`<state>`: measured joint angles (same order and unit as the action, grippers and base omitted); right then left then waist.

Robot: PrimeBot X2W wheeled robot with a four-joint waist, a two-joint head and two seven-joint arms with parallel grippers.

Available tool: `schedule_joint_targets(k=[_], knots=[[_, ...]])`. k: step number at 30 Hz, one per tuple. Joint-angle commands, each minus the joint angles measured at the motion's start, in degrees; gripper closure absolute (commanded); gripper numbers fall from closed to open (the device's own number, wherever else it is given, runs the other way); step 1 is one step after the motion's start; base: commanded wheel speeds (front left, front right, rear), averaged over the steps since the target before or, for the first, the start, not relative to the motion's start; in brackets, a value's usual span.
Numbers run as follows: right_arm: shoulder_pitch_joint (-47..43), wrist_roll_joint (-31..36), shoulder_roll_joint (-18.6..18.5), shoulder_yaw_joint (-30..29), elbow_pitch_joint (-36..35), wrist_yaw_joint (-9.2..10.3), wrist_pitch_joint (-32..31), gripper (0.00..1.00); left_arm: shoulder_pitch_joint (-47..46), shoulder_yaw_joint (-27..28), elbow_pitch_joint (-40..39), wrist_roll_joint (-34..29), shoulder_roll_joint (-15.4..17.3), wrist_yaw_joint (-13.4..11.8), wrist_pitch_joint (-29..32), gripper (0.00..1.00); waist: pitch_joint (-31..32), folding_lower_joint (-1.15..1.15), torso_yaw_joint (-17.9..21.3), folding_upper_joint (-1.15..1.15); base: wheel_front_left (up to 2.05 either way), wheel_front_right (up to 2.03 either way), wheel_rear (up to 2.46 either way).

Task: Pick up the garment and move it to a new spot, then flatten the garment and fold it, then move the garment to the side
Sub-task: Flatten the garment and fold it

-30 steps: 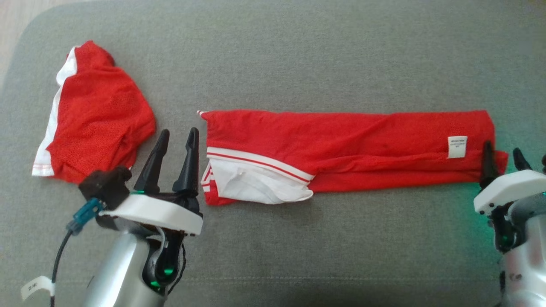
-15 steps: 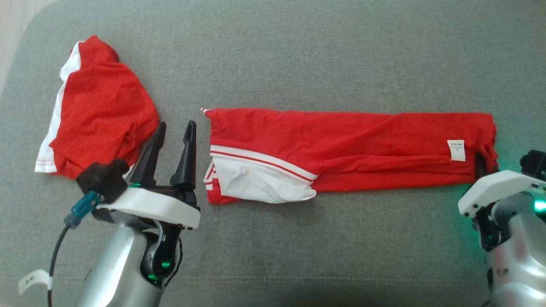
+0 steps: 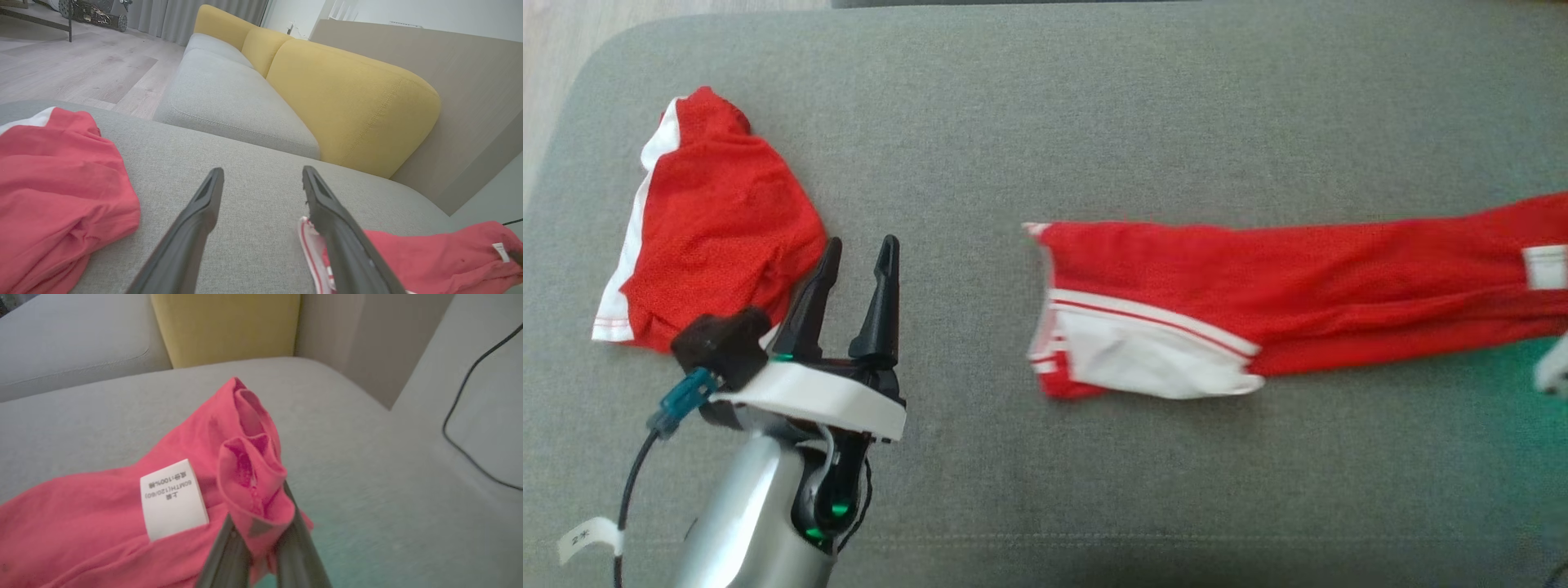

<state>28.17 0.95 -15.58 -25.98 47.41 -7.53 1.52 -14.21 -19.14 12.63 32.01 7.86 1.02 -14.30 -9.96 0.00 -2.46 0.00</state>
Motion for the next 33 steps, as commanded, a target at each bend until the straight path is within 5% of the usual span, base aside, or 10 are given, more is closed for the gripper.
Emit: schedule_joint_targets(k=[1, 5, 13, 21, 33], knots=[[2.2, 2.2, -1.6, -0.7, -2.6, 0.04, 0.9, 1.0, -1.6, 2.2, -1.6, -0.1, 1.0, -0.1, -0.7, 0.0, 0.2, 0.0, 0.0, 0.0, 0.0, 0.0, 0.0], [2.9, 6.8, 1.6, -3.2, -4.7, 0.04, 0.5, 1.0, -1.2, 2.1, -1.4, 0.1, 0.6, -0.2, -0.7, 0.0, 1.2, 0.0, 0.0, 0.0, 0.0, 0.0, 0.0], [2.2, 5.0, 7.9, 2.2, -8.9, 0.04, -1.2, 1.0, -0.3, 1.9, -1.1, 0.3, 0.3, -0.4, -0.7, 0.0, 3.0, 0.0, 0.9, 0.0, 0.0, 0.0, 0.0], [-2.6, -6.4, 12.1, 16.6, -19.3, 0.04, -5.6, 1.0, 0.3, 1.7, -0.9, 1.1, -0.6, -0.4, -0.7, 0.0, 5.1, 0.0, 1.7, 0.0, 0.0, 0.0, 0.0], [-9.8, -25.0, 12.7, 38.4, -32.0, 0.04, -9.2, 1.0, 1.0, 1.6, -0.3, 1.1, -1.9, 0.1, -0.7, 0.0, 5.7, 0.0, 0.7, 0.0, 0.0, 0.0, 0.0]])
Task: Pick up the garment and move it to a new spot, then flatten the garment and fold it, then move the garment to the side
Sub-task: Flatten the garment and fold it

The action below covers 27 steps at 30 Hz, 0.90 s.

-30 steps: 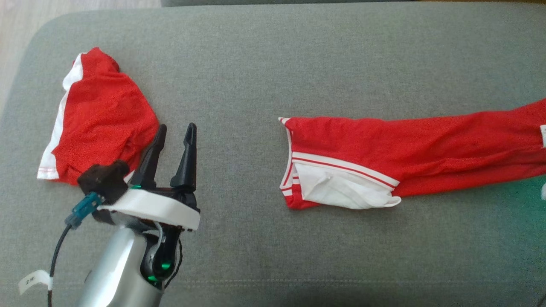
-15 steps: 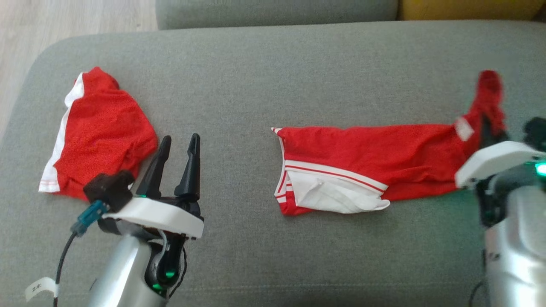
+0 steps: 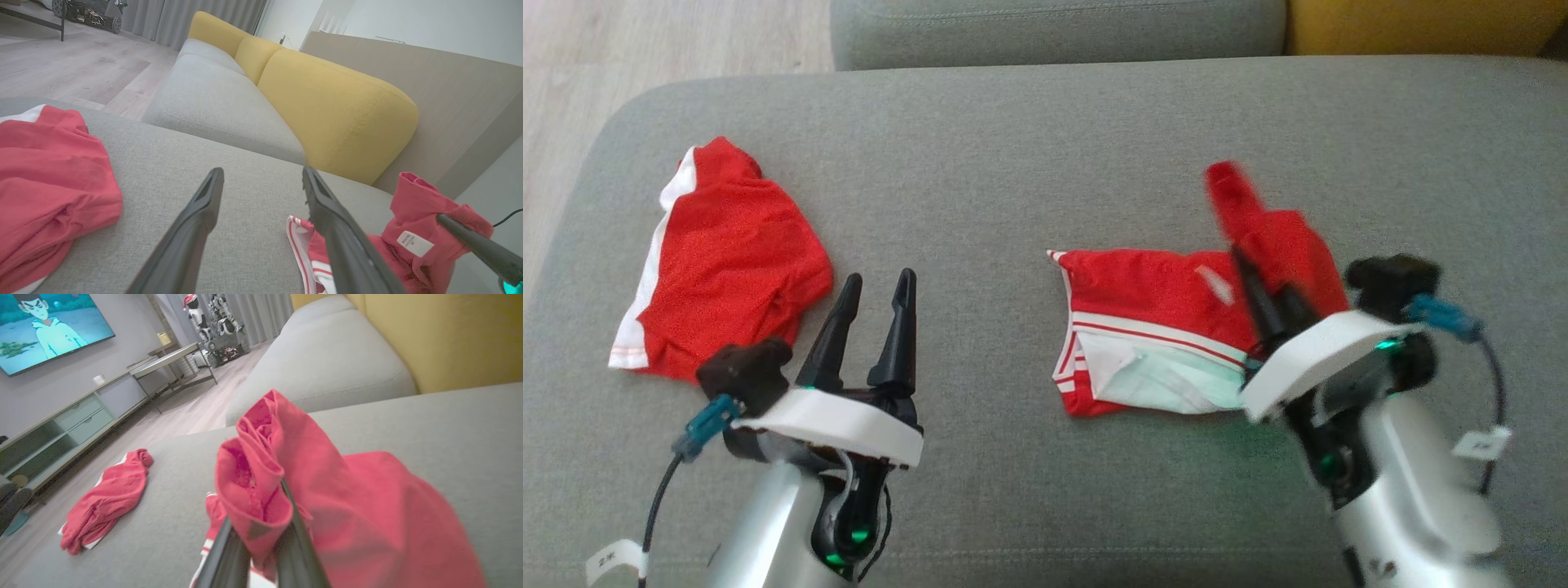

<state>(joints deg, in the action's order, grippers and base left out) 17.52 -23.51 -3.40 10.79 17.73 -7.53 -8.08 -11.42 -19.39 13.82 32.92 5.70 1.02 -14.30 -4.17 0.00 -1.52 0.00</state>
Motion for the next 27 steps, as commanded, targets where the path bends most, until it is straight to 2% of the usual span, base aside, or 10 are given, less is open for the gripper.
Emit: schedule_joint_targets(k=[1, 8, 12, 13, 14, 15, 21, 27], knots=[[0.5, -1.5, 0.5, 3.3, -2.4, 0.04, 0.6, 1.0, -1.8, 1.9, -1.5, 0.2, 0.2, 0.1, -0.7, 0.0, -0.2, 0.0, -0.4, 0.0, 0.0, 0.0, 0.0], [0.4, -7.6, 0.5, 11.4, 0.7, 0.04, 4.4, 1.0, -2.0, 2.2, -1.0, 0.0, 0.0, 0.5, -0.7, 0.0, -1.3, 0.0, -1.8, 0.0, 0.0, 0.0, 0.0], [2.2, -9.5, 0.5, 14.5, 5.4, 0.04, 7.1, 1.0, -2.1, 2.4, -0.7, -0.2, -0.1, 0.8, -0.7, 0.0, -1.8, 0.0, -2.3, 0.0, 0.0, 0.0, 0.0], [2.7, -10.5, 0.5, 14.9, 6.5, 0.04, 7.8, 0.95, -2.2, 2.5, -0.6, -0.2, -0.2, 0.8, -0.7, 0.0, -1.8, 0.0, -2.4, 0.0, 0.0, 0.0, 0.0], [3.2, -11.5, 0.5, 15.1, 7.5, 0.04, 8.9, 0.05, -2.2, 2.5, -0.5, -0.2, -0.3, 0.8, -0.7, 0.0, -1.9, 0.0, -2.5, 0.0, 0.0, 0.0, 0.0], [3.7, -12.5, 0.5, 15.5, 8.5, 0.04, 9.8, 0.0, -2.2, 2.6, -0.4, -0.2, -0.3, 0.9, -0.7, 0.0, -1.9, 0.0, -2.6, 0.0, 0.0, 0.0, 0.0], [6.4, -18.0, 0.5, 18.7, 11.7, 0.04, 14.5, 0.0, -2.0, 3.2, -0.1, -0.4, -0.7, 1.1, -0.7, 0.0, -1.9, 0.0, -2.4, 0.0, 0.0, 0.0, 0.0], [7.7, -17.9, 0.5, 16.7, 12.6, 0.04, 17.2, 0.0, -1.6, 3.7, 0.1, -0.7, -1.0, 1.2, -0.7, 0.0, -1.6, 0.0, -1.4, 0.0, 0.0, 0.0, 0.0]])
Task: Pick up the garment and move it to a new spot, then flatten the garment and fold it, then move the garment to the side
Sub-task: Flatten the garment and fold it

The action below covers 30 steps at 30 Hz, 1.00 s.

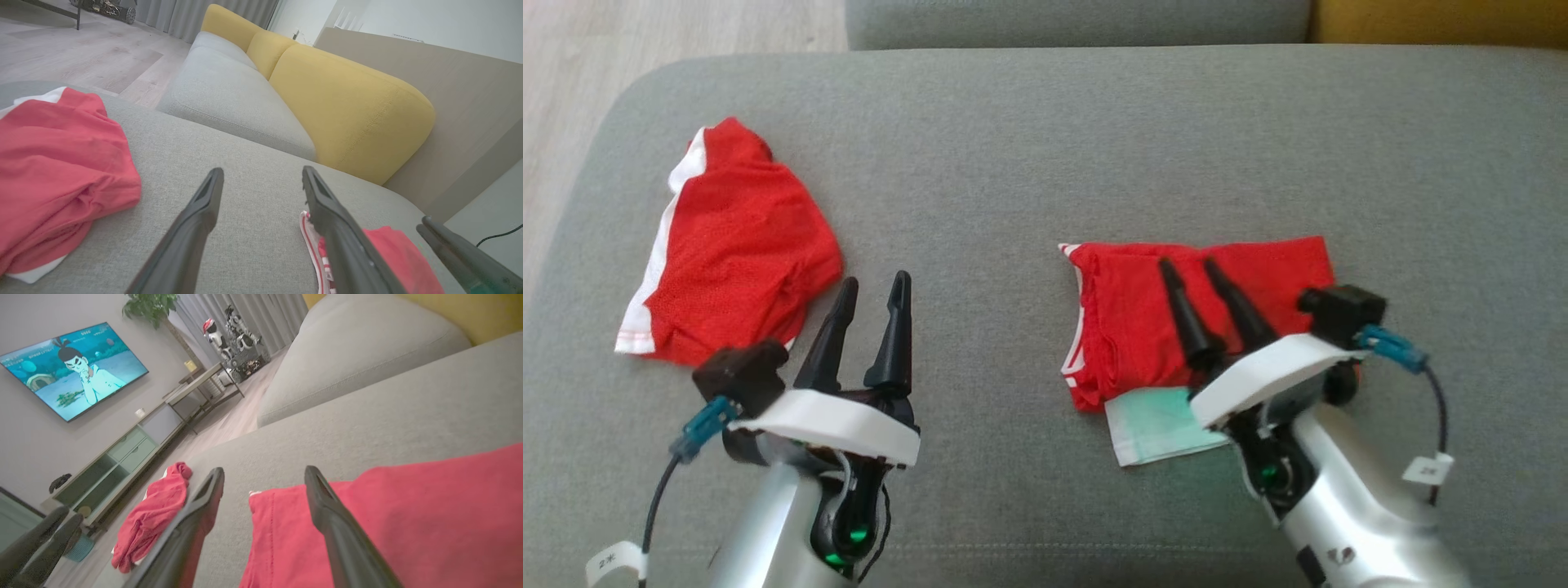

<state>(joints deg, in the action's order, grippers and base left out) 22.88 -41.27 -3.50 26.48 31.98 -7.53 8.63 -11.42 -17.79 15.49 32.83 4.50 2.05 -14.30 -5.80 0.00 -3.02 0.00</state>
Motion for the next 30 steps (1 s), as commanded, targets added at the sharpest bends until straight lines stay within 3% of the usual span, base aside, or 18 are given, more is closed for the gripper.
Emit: schedule_joint_targets(k=[1, 8, 16, 22, 30], knots=[[2.5, 0.4, 0.6, 0.1, -1.7, 0.04, 0.8, 0.0, -1.6, 2.2, -1.5, -0.6, 0.1, 0.2, -0.7, 0.0, 0.2, 0.0, 0.3, 0.0, 0.0, 0.0, 0.0], [2.1, 11.3, 0.6, -11.3, -5.1, 0.04, -0.1, 0.0, -1.0, 2.3, -1.8, -1.1, -0.1, 0.3, -0.7, 0.0, 1.1, 0.0, 2.3, 0.0, 0.0, 0.0, 0.0], [-4.4, 27.2, -2.6, -21.0, -16.9, 0.04, -2.8, 0.0, -0.9, 2.3, -2.6, -1.4, -0.3, 0.6, -0.7, 0.0, 1.0, 0.0, 3.7, 0.0, 0.0, 0.0, 0.0], [-11.2, 31.1, -2.2, -26.7, -21.4, 0.04, -1.3, 0.0, -0.6, 1.9, -1.6, -1.3, -0.6, 0.8, -0.7, 0.0, 1.4, 0.0, 3.9, 0.0, 0.0, 0.0, 0.0], [-15.1, 34.1, -1.1, -28.0, -22.8, 0.04, 1.2, 0.0, 0.9, 3.0, -1.4, -2.9, -1.1, 2.2, -0.7, 0.0, 1.7, 0.0, 4.5, 0.0, 0.0, 0.0, 0.0]])
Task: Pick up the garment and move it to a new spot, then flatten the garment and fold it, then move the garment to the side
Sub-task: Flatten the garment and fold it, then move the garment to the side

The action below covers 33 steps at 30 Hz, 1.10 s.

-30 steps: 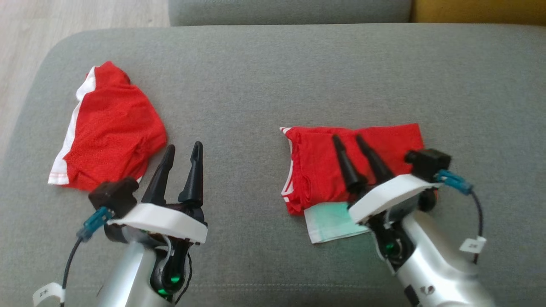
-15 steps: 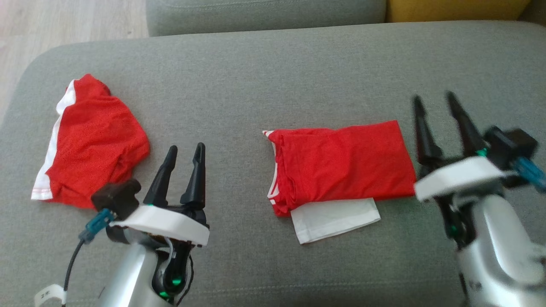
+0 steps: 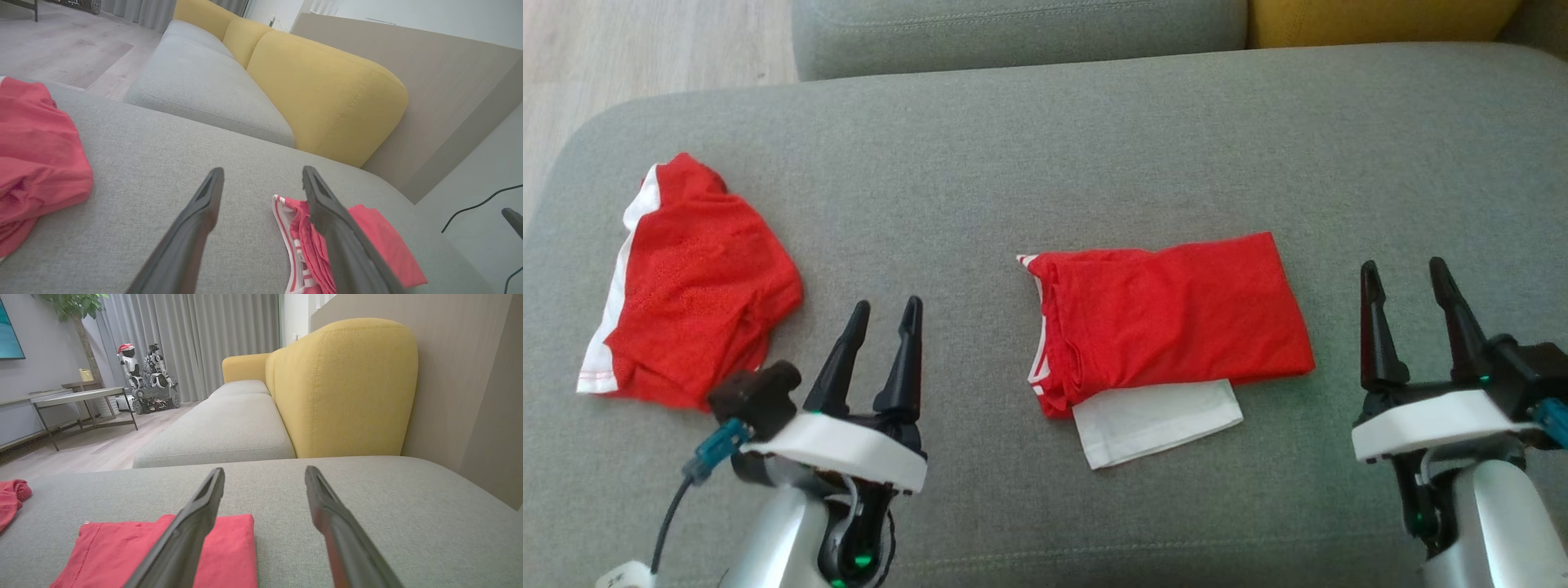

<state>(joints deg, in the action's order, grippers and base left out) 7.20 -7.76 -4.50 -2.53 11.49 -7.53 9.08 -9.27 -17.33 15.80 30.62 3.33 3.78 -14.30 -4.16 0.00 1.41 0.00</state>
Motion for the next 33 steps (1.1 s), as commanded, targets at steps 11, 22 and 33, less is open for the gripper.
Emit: schedule_joint_targets(k=[11, 22, 33], knots=[[1.2, 1.2, 0.9, 0.0, 0.0, 0.04, -1.1, 0.0, -0.8, 3.3, -2.5, -2.4, -0.4, 1.5, -0.7, 0.0, -1.9, 0.0, -0.2, 0.0, 0.0, 0.0, 0.0], [9.7, -1.8, 1.4, 1.6, 14.8, 0.04, -4.4, 0.0, -3.4, 2.4, -2.1, -2.8, -0.4, 2.3, -0.7, 0.0, -7.0, 0.0, -2.4, 0.0, 0.0, 0.0, 0.0], [15.7, -2.8, 0.7, 3.5, 28.3, 0.04, -6.4, 0.0, -4.9, 3.3, -1.9, -3.2, -0.5, 2.5, -0.7, 0.0, -8.6, 0.0, -4.0, 0.0, 0.0, 0.0, 0.0]])
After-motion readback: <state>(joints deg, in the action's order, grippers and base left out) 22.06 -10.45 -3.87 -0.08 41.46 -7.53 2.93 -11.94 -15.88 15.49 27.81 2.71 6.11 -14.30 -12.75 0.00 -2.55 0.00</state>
